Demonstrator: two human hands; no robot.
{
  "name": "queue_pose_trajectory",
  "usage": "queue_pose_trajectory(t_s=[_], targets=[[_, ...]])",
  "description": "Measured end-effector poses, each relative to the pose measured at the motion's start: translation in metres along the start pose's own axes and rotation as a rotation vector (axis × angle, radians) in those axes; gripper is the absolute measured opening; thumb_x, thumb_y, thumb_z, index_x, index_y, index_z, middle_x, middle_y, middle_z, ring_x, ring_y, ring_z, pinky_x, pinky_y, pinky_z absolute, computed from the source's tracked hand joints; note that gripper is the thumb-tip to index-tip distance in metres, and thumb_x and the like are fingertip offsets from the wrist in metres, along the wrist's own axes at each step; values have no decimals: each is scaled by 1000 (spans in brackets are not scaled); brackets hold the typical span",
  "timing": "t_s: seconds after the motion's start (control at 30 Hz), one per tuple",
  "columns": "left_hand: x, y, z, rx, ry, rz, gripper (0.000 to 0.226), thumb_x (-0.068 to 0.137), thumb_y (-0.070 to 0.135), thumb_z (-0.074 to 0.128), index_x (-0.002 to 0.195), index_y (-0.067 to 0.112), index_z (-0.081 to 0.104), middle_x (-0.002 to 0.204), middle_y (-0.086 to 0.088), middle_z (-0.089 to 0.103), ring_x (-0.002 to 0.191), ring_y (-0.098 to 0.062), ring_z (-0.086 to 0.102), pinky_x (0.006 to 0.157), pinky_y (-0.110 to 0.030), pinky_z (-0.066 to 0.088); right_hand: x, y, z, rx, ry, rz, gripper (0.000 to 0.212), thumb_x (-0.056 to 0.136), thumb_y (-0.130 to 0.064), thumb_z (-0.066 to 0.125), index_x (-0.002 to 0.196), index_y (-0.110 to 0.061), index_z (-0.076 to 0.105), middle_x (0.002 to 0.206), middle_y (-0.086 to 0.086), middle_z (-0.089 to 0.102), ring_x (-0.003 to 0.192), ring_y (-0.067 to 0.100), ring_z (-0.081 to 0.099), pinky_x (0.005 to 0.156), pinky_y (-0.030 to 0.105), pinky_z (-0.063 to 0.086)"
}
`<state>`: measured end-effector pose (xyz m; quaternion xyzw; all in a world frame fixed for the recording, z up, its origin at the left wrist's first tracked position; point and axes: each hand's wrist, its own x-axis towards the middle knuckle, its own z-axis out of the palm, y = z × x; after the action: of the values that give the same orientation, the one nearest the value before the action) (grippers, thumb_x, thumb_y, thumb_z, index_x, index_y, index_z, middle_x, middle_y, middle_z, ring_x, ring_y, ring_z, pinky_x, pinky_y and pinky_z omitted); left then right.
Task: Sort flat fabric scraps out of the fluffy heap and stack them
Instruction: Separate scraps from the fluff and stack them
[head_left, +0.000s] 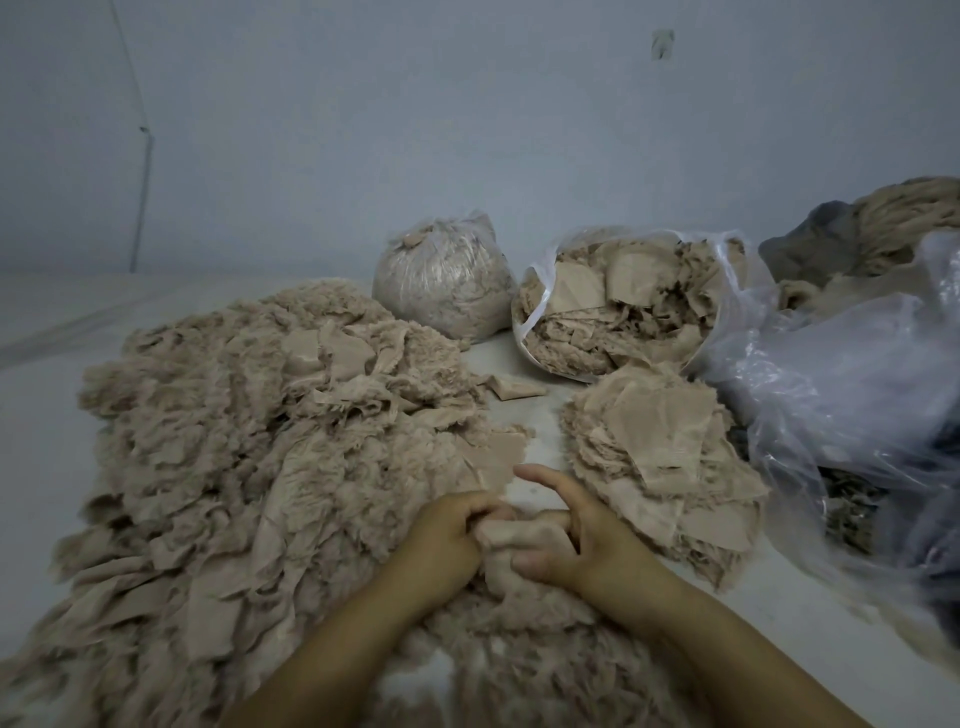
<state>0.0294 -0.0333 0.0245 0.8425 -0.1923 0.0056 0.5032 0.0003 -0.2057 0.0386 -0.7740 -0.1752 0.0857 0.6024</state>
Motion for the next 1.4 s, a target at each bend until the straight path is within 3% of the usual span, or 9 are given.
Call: queue_pose_trajectory(t_s=[0.1, 0.3, 0.5, 0.7, 0.8, 0.9, 1.07, 1.27, 1.4], targets=[[0, 4, 2, -196, 73, -25, 35, 85, -8, 55, 77, 24, 67, 71, 11, 68, 67, 0, 61, 63, -15, 48, 0, 2, 1, 183, 40, 58, 73, 71, -30, 78, 132, -41, 41, 85, 22, 65, 74, 24, 63, 68, 29, 49], [4, 2, -3, -251, 252, -80, 27, 93, 1, 50, 75, 17, 63, 63, -1, 58, 54, -12, 51, 48, -18, 42, 4, 3, 2, 443, 61, -2, 67, 68, -16, 79, 128, -25, 53, 62, 6, 57, 55, 14, 52, 52, 22, 45], [-5, 15, 2, -551, 171, -55, 46, 82, 47, 51, 89, 4, 64, 71, -4, 61, 62, -14, 56, 56, -24, 46, 2, 5, 7, 419, 244, 30, 50, 64, -12, 79, 111, -14, 64, 88, 22, 71, 72, 26, 68, 64, 32, 57], [-6, 17, 2, -312, 122, 68, 20, 92, 8, 55, 73, 11, 61, 65, 8, 55, 63, -5, 50, 61, -15, 42, 3, 4, 15, 214, 192, 14, 47, 75, -41, 70, 120, -35, 57, 78, 11, 71, 71, 26, 67, 65, 32, 52], [-4, 16, -3, -265, 53, 108, 22, 92, 7, 55, 75, 15, 65, 64, 13, 58, 62, -1, 52, 62, -15, 42, 2, 5, 14, 228, 147, 0, 35, 79, -49, 59, 95, -18, 64, 77, 1, 68, 72, 18, 63, 62, 24, 48], [2, 10, -10, -172, 193, 85, 29, 92, 8, 55, 66, 20, 61, 58, 13, 56, 56, 0, 48, 56, -17, 40, 5, 8, 13, 193, 160, 10, 32, 73, -49, 63, 64, -19, 54, 59, -1, 43, 55, 11, 38, 51, 23, 32], [7, 1, -37, -351, 505, -61, 28, 96, 14, 51, 70, 17, 62, 59, 9, 60, 54, -4, 52, 50, -16, 42, 2, 10, -2, 270, 140, -16, 37, 76, -51, 61, 58, -19, 58, 55, 10, 58, 41, 15, 49, 46, 24, 42], [-4, 22, -15, -258, 94, 144, 25, 91, 6, 56, 79, 22, 70, 74, 13, 70, 68, 3, 62, 62, -11, 47, 7, 7, 3, 13, 271, -88, 41, 80, -63, 55, 95, -28, 71, 101, -3, 68, 85, 4, 63, 75, 19, 50], [-3, 19, -10, -282, 191, 95, 21, 92, 10, 55, 74, 14, 64, 63, 8, 61, 62, -6, 55, 58, -18, 44, 7, 8, 17, 89, 261, -100, 33, 84, -28, 70, 72, -1, 54, 68, 7, 47, 64, 17, 42, 58, 28, 37]])
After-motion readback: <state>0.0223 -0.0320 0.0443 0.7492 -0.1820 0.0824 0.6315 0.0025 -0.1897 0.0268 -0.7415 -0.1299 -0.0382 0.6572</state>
